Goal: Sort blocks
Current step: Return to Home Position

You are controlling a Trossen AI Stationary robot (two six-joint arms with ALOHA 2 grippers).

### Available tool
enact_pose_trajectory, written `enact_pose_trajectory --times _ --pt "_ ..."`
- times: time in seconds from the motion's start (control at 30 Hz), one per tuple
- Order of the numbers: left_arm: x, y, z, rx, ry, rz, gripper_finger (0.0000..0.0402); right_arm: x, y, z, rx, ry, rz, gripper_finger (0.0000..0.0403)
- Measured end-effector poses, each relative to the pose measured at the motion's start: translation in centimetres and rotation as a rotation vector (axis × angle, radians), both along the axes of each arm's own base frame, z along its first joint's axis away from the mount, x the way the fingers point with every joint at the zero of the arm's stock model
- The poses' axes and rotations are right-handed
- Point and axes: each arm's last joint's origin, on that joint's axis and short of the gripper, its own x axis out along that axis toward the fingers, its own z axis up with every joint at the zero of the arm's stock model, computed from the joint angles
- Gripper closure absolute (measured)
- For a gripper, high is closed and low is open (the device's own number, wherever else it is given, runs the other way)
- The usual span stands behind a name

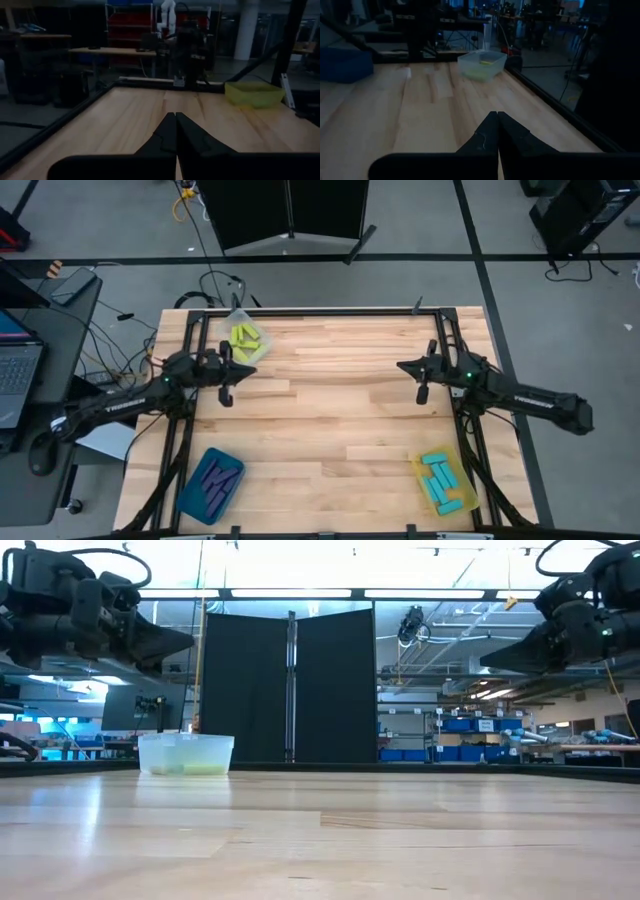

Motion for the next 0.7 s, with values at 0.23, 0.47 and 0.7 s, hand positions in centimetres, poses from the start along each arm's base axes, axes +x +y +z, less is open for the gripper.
enact_pose_trajectory --times 0.23,0.47,0.7 --pt "-1.4 -0.6 0.7 0.066 -0.063 0.043 0.0399 -1.6 0.6 -0.4 0.041 -0.004 -0.014 0.0395" --pt "-2.3 -0.9 -0.1 0.041 -0.014 0.094 0.0399 -1.8 0.7 0.4 0.031 -0.038 -0.019 0.0395" --pt "-2.3 -0.8 -0.2 0.037 0.0 0.148 0.0397 -1.6 0.4 0.3 0.017 -0.094 -0.081 0.0395"
